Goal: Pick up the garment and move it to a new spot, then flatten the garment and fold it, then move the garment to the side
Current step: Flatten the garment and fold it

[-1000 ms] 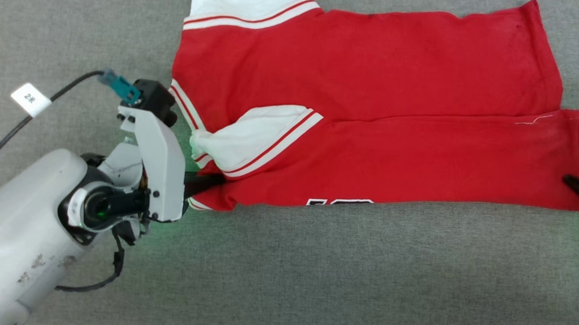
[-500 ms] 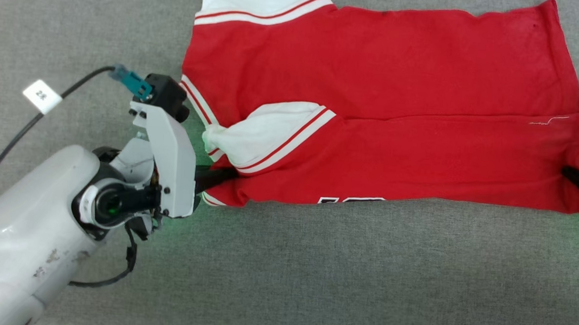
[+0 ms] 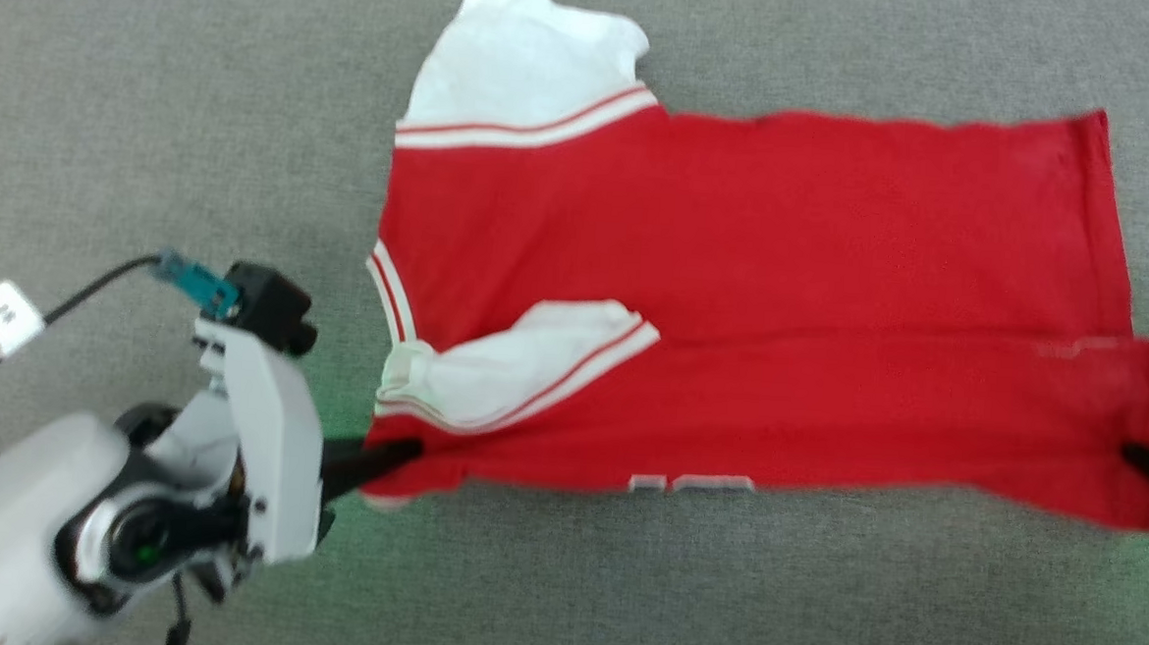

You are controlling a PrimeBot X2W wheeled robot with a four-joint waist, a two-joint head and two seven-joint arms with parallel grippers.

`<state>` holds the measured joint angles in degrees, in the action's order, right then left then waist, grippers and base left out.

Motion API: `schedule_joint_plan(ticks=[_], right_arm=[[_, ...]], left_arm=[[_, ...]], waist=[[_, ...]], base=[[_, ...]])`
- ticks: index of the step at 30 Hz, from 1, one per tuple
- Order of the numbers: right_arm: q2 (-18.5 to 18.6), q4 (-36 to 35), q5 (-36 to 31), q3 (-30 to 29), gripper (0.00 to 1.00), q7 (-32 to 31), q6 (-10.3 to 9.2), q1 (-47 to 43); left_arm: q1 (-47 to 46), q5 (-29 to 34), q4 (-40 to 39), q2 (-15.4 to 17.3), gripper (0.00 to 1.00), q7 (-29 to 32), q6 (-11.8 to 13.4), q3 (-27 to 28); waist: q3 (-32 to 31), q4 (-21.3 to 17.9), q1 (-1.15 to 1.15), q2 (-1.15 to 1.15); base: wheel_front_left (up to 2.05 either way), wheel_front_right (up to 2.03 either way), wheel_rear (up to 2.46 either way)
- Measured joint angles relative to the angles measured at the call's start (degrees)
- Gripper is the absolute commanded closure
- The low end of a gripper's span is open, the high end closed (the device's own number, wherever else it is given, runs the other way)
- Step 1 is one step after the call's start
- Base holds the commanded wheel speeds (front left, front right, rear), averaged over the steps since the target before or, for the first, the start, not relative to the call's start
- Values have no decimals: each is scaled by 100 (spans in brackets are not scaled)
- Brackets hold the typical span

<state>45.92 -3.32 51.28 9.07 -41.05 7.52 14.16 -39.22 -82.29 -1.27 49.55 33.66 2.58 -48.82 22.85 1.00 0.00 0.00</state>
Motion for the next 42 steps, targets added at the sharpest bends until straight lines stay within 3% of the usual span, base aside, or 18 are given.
schedule_joint_plan(ticks=[5,9,10,11,12,13,14,18,22,26,29,31,34,37,42], right_arm=[[103,-512,76,-446,100,-211,0,-861],[-15,-859,5,-793,98,-162,0,-1233],[-107,-905,-11,-883,65,-108,0,-1243],[-178,-950,-38,-936,40,-73,-1,-1246],[-244,-981,-41,-1005,0,-34,0,-1251],[-341,-995,-42,-1112,0,38,0,-1247],[-458,-988,-41,-1232,0,118,-1,-1223],[-879,-973,-229,-1475,0,647,-1,-820],[-1258,-906,-630,-1243,0,1386,-1,-403],[-1549,-673,-1225,-859,0,2352,-1,73],[-1842,-399,-1524,-699,0,3094,-1,316],[-1986,-238,-1705,-568,0,3509,-1,476],[-2293,-4,-1813,-523,0,4056,-1,765],[-2544,200,-1811,-514,0,4450,-1,922],[-2749,541,-1749,-381,0,4845,-1,1011]], left_arm=[[531,-74,-795,514,100,-200,212,45],[831,-143,-1081,605,100,-424,369,70],[877,-143,-1105,617,100,-474,386,76],[915,-143,-1120,619,100,-553,401,91],[950,-144,-1133,617,66,-627,409,114],[987,-145,-1152,619,17,-698,417,144],[1018,-145,-1199,620,0,-768,397,163],[1173,-292,-1360,599,0,-1422,366,537],[1358,-137,-1376,603,0,-2240,408,868],[1377,383,-1104,481,0,-2914,427,992],[1181,926,-608,386,0,-3218,621,976],[912,1193,-286,308,0,-3279,710,974],[403,1312,216,137,0,-3274,642,1050],[-282,1513,876,43,0,-3045,560,1051],[-1611,1919,2063,-435,0,-2424,434,802]], waist=[[7,30,0,0],[12,21,0,0],[5,16,0,0],[-4,11,0,0],[-16,8,0,0],[-28,6,0,0],[-41,4,0,0],[-98,-13,0,0],[-130,-41,0,0],[-113,-111,0,0],[-107,-181,0,0],[-101,-264,0,0],[-79,-447,0,0],[-38,-673,0,0],[61,-1082,0,0]], base=[[0,0,0],[0,0,0],[0,0,0],[0,0,0],[0,0,0],[0,0,0],[0,0,0],[0,0,0],[0,0,0],[0,0,0],[0,0,0],[0,0,0],[0,0,0],[0,0,0],[0,0,0]])
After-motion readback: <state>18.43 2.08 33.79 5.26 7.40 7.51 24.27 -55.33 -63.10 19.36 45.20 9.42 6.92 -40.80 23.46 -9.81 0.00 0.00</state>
